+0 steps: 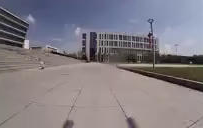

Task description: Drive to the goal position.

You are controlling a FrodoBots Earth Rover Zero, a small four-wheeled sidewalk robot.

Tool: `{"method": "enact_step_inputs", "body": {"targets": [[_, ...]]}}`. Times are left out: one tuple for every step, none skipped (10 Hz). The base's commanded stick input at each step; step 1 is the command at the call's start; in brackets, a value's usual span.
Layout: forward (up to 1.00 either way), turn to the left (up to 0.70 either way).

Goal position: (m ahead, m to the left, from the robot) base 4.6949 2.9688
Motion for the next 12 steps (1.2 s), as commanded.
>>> {"method": "enact_step_inputs", "body": {"targets": [[0.7,0.0],[0.7,0.0],[0.7,0.0],[0.7,0.0],[0.7,0.0],[0.7,0.0],[0.7,0.0],[0.7,0.0],[0.7,0.0],[0.7,0.0],[0.7,0.0],[0.7,0.0]]}}
